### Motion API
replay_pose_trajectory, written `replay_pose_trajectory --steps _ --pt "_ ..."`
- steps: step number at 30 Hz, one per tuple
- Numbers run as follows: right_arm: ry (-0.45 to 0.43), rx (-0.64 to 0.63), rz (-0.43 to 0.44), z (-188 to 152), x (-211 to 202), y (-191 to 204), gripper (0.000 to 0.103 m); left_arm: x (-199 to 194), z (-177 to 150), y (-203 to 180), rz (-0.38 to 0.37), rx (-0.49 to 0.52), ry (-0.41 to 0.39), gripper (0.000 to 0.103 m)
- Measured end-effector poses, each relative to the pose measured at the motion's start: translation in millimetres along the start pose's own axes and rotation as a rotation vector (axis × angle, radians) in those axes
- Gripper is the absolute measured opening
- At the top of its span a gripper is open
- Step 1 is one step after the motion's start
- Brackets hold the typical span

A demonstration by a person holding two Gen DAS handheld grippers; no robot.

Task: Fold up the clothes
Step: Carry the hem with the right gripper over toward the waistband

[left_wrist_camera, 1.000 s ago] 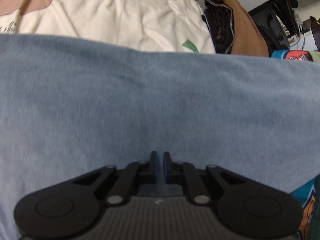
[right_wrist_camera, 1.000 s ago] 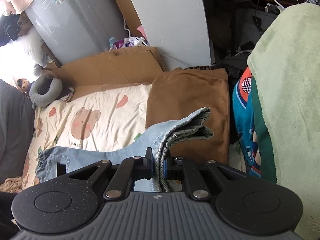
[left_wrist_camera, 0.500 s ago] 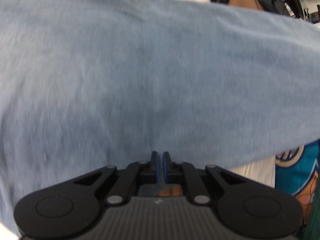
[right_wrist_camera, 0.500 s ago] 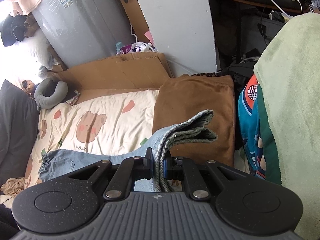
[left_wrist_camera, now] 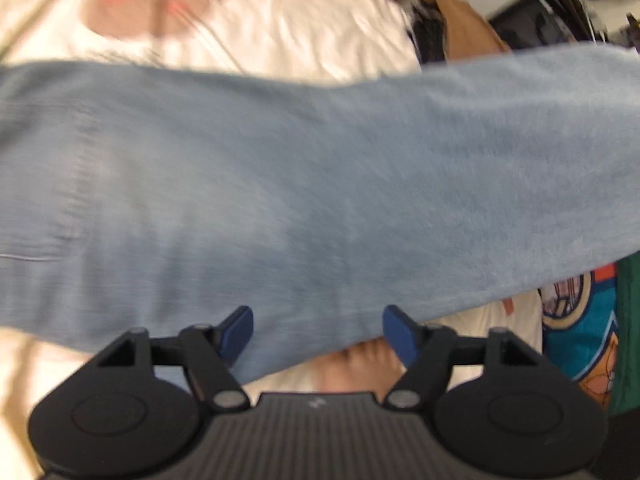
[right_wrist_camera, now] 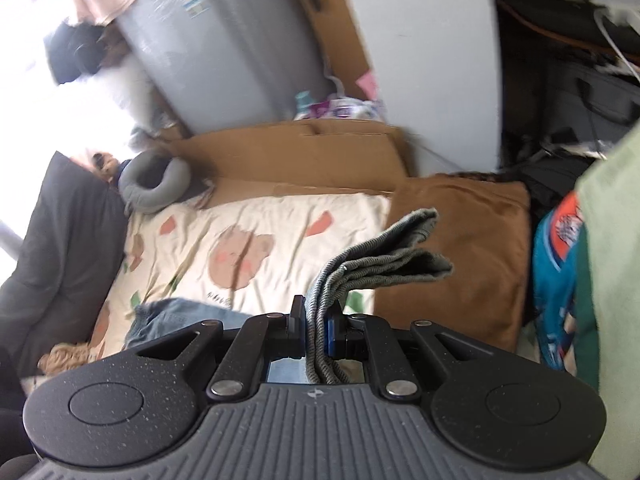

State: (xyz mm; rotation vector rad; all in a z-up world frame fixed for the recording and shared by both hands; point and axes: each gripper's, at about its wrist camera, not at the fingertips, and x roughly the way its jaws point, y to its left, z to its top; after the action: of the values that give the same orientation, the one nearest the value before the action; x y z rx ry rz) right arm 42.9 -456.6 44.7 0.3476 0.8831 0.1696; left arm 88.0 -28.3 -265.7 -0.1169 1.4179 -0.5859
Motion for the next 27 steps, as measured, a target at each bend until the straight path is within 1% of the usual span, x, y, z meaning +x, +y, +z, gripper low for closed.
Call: replay_pose_trajectory --steps 2,3,5,8,14,17,20,27 --pt "0.008 -0.009 0.021 6 4 14 0.008 -22 5 13 0.027 -0.045 -0.036 0.084" --pt "0.012 -0.012 0.031 10 6 21 0.008 -33 7 19 0.037 -0.066 -0.056 0.085" --pt "0.021 -0.019 0.046 16 10 36 0.008 -50 10 30 0.051 -0.075 -0.085 0.088" --pt "0.037 -0.032 0.062 27 16 59 0.008 -69 16 47 0.078 -0.089 -0.121 0.088" --pt "0.073 -0.065 0.076 52 29 110 0.008 -102 18 80 0.107 -0.123 -0.216 0.088" --pt "0.086 -0.077 0.087 62 36 135 0.008 -116 19 91 0.101 -0.145 -0.246 0.088" --pt "0.104 -0.097 0.099 70 44 159 0.008 -128 16 101 0.112 -0.159 -0.287 0.091" --pt "0.142 -0.142 0.118 84 65 210 0.008 -148 0 129 0.101 -0.231 -0.354 0.092"
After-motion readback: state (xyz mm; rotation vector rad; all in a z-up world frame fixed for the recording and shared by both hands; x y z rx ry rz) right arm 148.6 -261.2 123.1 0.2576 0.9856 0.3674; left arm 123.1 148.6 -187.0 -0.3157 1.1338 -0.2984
